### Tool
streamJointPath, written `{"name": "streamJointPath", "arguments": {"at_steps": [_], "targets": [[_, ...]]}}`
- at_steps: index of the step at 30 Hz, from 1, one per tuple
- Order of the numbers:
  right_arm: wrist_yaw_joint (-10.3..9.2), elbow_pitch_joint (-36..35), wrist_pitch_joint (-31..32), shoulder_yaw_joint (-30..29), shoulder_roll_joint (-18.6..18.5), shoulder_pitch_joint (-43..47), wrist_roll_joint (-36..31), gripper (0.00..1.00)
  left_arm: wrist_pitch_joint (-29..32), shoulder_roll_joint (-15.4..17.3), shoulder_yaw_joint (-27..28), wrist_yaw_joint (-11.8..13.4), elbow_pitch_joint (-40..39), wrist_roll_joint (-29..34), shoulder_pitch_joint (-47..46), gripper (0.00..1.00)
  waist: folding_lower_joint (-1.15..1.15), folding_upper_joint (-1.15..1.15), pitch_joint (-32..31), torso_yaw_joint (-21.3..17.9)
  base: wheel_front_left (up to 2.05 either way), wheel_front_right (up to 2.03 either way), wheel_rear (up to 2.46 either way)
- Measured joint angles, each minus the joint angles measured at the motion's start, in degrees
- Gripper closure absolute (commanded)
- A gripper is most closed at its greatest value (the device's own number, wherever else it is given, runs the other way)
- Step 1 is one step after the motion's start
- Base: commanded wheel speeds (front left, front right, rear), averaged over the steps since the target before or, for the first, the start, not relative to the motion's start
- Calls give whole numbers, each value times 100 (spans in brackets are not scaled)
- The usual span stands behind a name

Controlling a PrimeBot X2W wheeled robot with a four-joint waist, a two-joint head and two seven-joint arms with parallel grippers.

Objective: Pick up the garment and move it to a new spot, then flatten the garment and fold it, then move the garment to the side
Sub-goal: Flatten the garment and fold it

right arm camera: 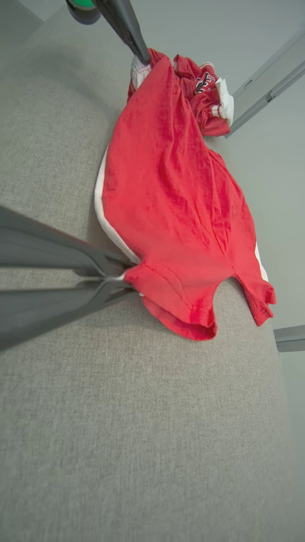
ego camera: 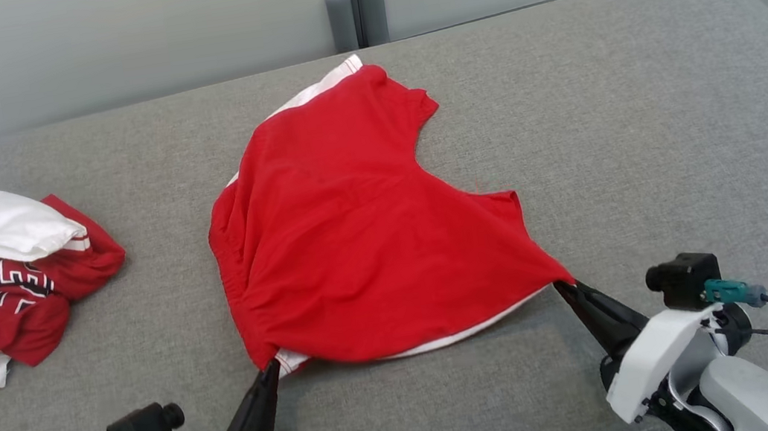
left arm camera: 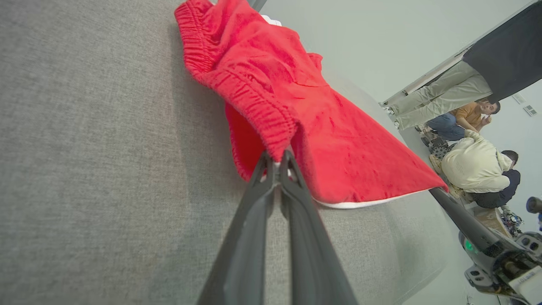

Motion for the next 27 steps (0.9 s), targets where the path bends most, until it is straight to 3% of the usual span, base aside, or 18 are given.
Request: {"name": "streamJointPath", "arguments": {"at_steps": [8,13,27], "targets": [[0,-296,181,-145,-591,413,44,100,64,156,-190,66,-347,1,510,100,0,0,-96,-146,0,0,0],[0,-372,359,116,-649,587,52,100,165,333,-265,288,-399,66,654,100,0,0,-39,-146,0,0,0],[0,-319,385,177,-739,687,-59,100,272,349,-400,495,-510,210,730,100,0,0,110,-11,0,0,0]]}}
